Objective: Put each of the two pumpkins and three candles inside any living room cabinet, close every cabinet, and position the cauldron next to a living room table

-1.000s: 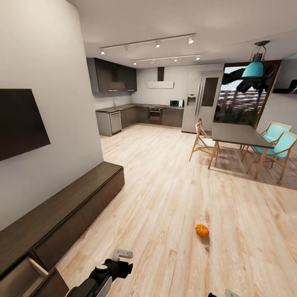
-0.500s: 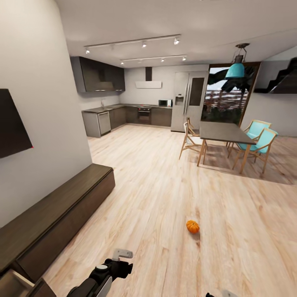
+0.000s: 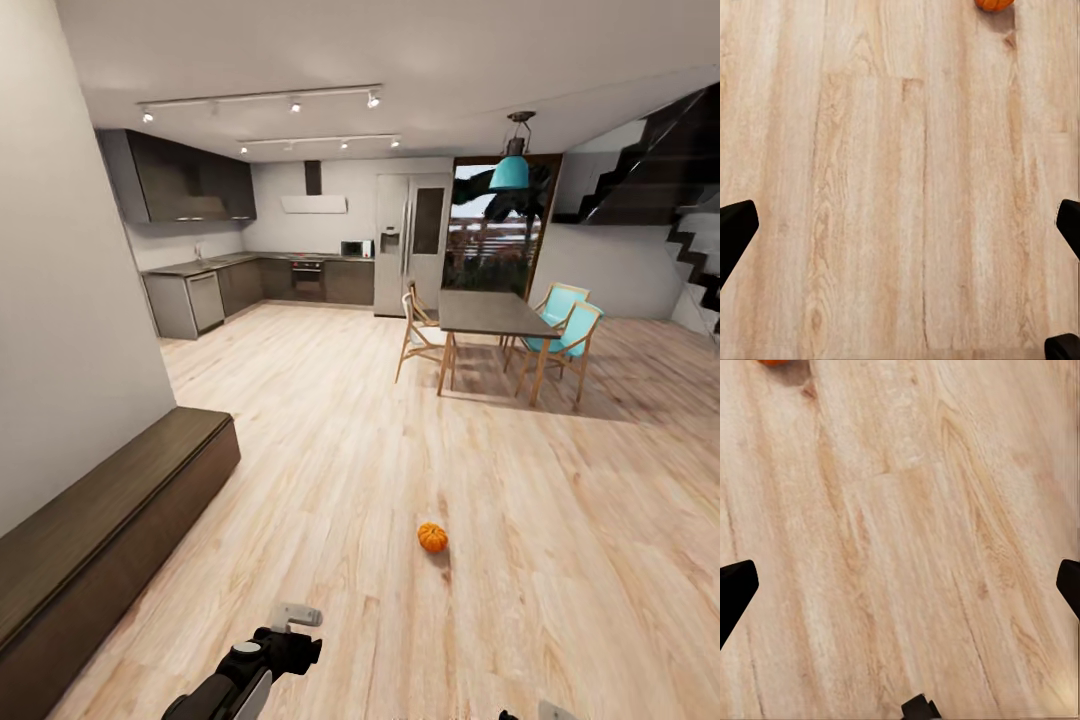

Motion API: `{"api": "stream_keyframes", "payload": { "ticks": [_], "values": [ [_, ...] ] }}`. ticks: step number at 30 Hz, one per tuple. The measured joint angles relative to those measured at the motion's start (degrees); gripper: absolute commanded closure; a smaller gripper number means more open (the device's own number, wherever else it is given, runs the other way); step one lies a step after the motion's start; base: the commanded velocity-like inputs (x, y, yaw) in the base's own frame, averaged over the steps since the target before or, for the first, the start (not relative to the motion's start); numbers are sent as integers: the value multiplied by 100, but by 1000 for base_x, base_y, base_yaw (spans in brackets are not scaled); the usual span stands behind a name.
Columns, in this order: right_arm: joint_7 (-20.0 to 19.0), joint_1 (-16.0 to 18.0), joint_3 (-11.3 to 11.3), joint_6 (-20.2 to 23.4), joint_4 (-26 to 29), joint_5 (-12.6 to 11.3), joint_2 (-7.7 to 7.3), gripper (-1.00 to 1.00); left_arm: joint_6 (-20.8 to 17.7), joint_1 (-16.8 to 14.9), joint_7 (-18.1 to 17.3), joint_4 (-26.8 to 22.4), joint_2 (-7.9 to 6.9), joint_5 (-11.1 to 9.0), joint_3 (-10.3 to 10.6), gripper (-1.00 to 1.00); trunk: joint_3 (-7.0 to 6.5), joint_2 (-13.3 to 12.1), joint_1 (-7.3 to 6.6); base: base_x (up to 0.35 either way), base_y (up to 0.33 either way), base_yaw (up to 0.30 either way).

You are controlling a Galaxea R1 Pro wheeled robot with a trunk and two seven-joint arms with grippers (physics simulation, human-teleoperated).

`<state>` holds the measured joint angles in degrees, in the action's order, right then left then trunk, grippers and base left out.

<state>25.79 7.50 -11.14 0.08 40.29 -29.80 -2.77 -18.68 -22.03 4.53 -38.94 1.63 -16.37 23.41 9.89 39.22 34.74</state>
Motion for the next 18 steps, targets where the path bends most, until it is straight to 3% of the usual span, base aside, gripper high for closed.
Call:
{"api": "stream_keyframes", "payload": {
  "ticks": [6,15,18],
  "values": [
    [0,0,-2,0,0,1,4,-100,2,0,3,3,0,4,0,-100,15,1,-1,55,-10,-281],
    [1,0,-21,-3,0,9,11,-100,0,1,8,3,7,8,-1,-100,37,1,-2,237,-130,-228],
    [5,0,-236,-11,-2,19,-5,-100,3,1,8,3,8,11,0,-100,40,1,-3,264,-179,-51]
  ]
}}
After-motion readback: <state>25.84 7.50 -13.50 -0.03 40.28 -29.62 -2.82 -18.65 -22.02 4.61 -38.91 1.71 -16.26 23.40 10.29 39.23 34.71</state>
